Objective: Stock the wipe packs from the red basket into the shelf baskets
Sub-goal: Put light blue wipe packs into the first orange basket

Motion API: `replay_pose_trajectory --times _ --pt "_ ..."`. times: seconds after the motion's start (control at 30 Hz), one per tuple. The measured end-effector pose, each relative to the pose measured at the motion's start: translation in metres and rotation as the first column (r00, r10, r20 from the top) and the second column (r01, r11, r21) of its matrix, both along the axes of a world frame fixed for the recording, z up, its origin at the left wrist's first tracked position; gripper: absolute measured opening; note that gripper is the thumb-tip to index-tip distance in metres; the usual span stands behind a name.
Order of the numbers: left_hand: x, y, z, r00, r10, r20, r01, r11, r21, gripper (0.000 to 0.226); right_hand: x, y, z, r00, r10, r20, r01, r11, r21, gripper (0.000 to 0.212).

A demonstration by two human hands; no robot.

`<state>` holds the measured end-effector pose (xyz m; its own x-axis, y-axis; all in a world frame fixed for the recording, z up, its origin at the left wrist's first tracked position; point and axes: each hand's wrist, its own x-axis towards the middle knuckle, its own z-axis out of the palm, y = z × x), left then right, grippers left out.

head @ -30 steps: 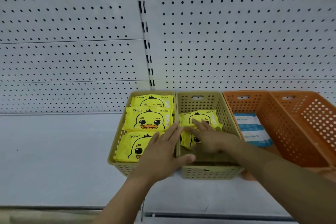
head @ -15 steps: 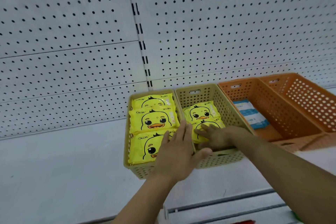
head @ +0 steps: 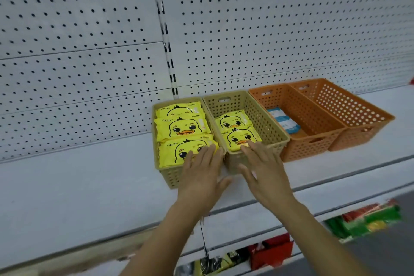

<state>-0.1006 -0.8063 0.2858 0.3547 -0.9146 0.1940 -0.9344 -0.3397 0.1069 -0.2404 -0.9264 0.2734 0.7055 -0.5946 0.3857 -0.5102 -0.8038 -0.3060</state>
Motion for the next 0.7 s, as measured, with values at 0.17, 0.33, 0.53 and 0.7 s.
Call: replay_pose_trajectory --times 0.17,0.33,0.53,0.7 --pt "-0.045 0.075 -0.021 0.987 0.015 -0.159 -0.048 0.978 -0.202 0.063 -0.055 0.080 -0.026 0.992 0.029 0.121 -0.058 0.968 0.246 0.049" --pt "-0.102 0.167 -0.040 0.944 0.084 -0.318 -0.128 0.985 -0.119 0.053 -0.112 0.162 -0.043 0.996 0.017 0.085 -0.043 0.948 0.315 0.042" --pt "-0.150 0.286 -0.081 0.856 0.279 -0.434 -0.295 0.955 0.032 0.051 -0.148 0.249 -0.079 0.993 0.089 -0.078 -0.046 0.897 0.440 0.039" --pt "-0.173 0.391 -0.111 0.764 0.428 -0.483 -0.427 0.896 0.118 0.047 -0.151 0.329 -0.101 0.969 0.225 -0.103 -0.126 0.806 0.578 0.036"
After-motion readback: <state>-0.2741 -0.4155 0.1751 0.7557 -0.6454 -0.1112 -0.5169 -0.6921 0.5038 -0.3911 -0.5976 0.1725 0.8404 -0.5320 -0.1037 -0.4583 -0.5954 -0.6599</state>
